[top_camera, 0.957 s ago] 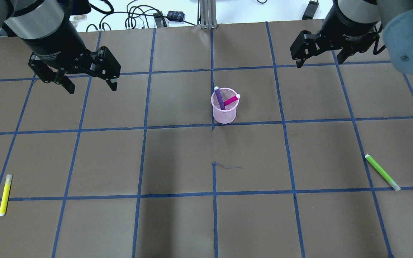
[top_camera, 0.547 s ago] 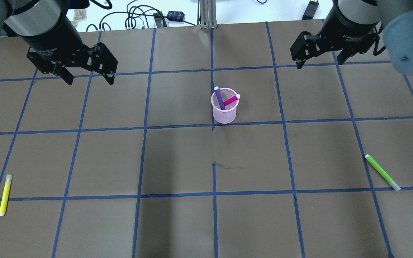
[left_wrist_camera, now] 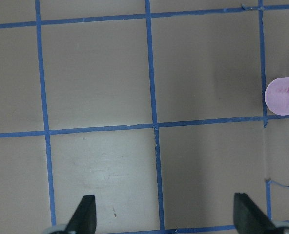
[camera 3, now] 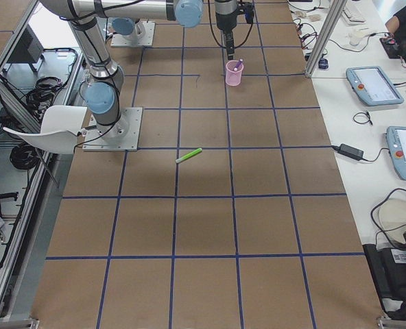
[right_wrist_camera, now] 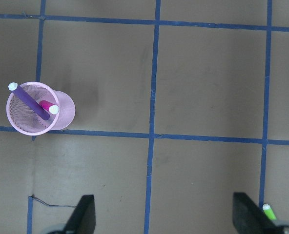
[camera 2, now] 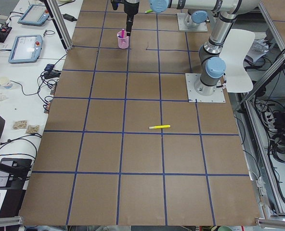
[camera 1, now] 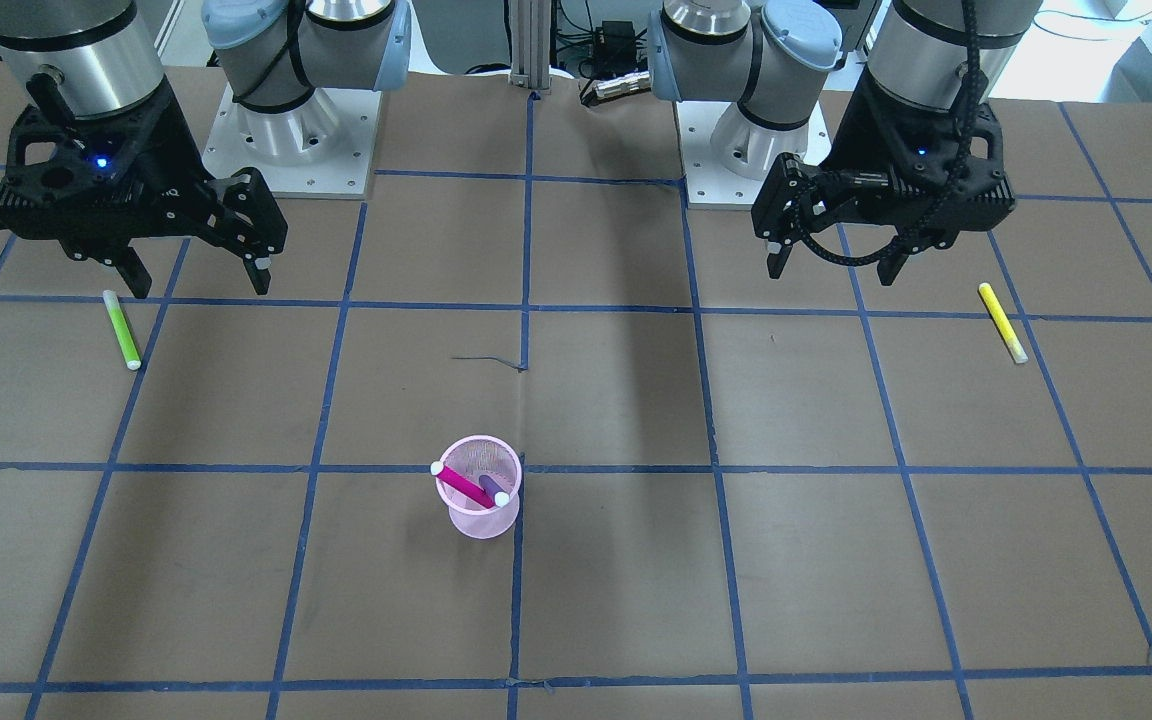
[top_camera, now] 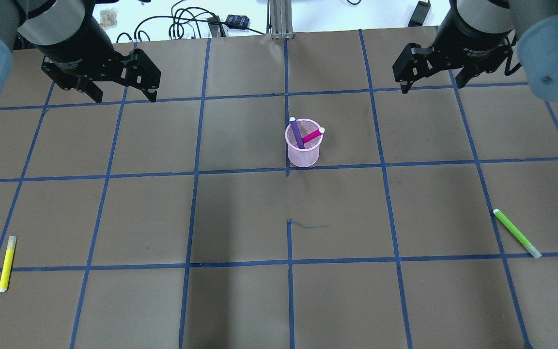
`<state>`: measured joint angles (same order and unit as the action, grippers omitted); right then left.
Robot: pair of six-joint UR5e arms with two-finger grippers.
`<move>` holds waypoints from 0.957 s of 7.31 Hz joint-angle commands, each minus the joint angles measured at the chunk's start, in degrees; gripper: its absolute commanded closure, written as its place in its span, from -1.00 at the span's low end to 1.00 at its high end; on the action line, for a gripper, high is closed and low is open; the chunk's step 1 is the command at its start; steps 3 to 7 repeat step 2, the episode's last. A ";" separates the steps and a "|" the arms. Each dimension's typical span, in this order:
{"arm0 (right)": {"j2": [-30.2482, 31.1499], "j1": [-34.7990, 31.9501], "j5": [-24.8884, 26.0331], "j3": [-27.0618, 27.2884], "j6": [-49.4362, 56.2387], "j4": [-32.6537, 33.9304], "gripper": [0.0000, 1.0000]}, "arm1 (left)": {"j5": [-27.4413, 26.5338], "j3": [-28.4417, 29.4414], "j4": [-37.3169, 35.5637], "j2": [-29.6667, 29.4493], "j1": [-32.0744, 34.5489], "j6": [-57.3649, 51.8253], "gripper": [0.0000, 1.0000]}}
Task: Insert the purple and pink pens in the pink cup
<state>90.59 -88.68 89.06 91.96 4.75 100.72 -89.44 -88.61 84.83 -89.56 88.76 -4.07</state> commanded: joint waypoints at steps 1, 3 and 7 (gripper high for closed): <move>0.02 0.00 0.06 0.06 0.00 -0.09 -1.00 | -0.29 0.01 0.60 0.26 -0.16 0.03 -1.00; 0.02 0.00 0.15 0.15 0.00 -0.09 -1.00 | -0.38 0.01 0.69 0.35 -0.16 -0.23 -1.00; 0.02 0.00 0.15 0.15 0.00 -0.09 -1.00 | -0.38 0.01 0.69 0.35 -0.16 -0.23 -1.00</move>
